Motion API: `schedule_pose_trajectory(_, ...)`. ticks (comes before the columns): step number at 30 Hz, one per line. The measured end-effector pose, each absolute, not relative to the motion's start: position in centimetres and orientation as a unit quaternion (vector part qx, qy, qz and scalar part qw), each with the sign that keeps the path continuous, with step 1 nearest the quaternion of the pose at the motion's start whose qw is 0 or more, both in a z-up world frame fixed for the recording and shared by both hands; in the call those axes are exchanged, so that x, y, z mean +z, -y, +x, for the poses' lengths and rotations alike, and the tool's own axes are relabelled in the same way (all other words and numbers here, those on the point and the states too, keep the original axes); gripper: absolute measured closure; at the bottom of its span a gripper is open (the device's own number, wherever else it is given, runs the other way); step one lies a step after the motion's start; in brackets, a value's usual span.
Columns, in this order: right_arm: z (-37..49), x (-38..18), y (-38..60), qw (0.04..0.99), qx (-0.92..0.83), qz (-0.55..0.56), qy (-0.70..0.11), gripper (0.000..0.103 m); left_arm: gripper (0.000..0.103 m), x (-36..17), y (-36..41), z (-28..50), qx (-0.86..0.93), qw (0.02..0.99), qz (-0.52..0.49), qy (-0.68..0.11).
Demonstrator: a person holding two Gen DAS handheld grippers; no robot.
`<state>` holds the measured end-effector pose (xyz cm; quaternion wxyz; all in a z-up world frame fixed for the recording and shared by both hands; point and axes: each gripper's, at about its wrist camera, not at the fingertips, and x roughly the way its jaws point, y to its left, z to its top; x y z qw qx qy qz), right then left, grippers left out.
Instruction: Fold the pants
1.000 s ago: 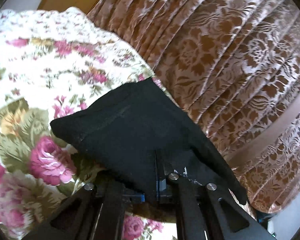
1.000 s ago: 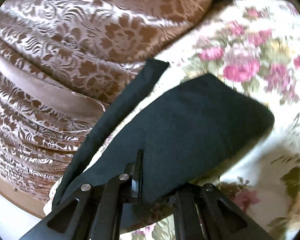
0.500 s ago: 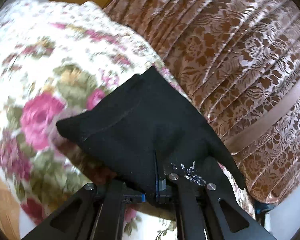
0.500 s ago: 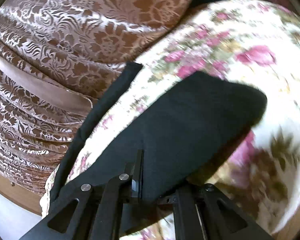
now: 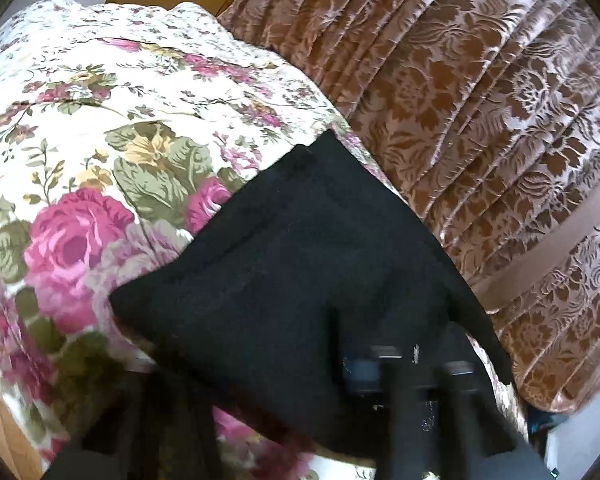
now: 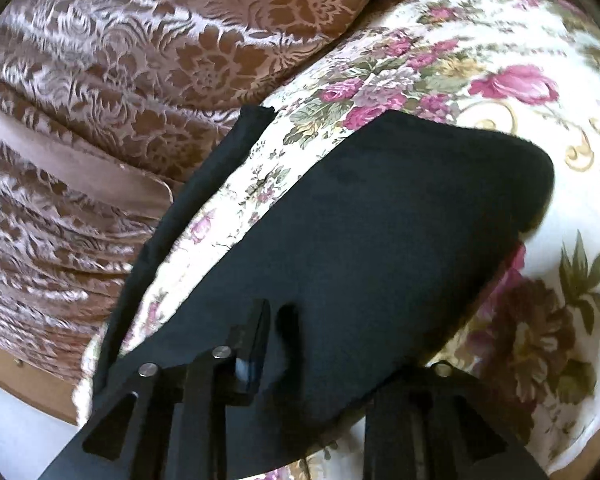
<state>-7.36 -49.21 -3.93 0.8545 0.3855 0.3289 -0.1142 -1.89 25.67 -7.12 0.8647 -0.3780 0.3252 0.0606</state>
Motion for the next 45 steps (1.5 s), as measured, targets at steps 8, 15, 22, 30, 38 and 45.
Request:
schedule_pose_trajectory(8,-8.2,0.6,50.3,0.871,-0.113,0.379,-0.293,0.096,0.097,-2.6,-26.3,-4.1,0.023,0.881,-0.361,-0.305)
schedule_pose_trajectory(15,-10.0,0.7,51.4,0.875,-0.127,0.352,-0.306,0.096,0.097,-4.3,-25.8,-6.4,0.038,0.877,-0.320,-0.357)
schedule_pose_trajectory(22,-11.4,-4.3,53.4,0.845,-0.146,0.409,-0.312,0.090,0.085,-6.5,-25.7,-6.3,0.054,0.869,-0.314,-0.378)
schedule_pose_trajectory(30,-12.6,-1.0,54.5,0.853,-0.298,0.299,-0.307,0.068,0.062,-3.9,-29.9,-9.5,0.200,0.873,-0.315,-0.313)
schedule_pose_trajectory(38,-12.5,3.9,52.7,0.864,-0.381,0.223,-0.243,0.065,0.034,-0.7,-28.6,-8.7,0.177,0.904,-0.289,-0.261)
schedule_pose_trajectory(45,-11.0,7.2,51.1,0.855,-0.457,0.137,-0.203,0.064,0.032,-1.0,-21.3,-2.3,0.077,0.913,-0.254,-0.311)
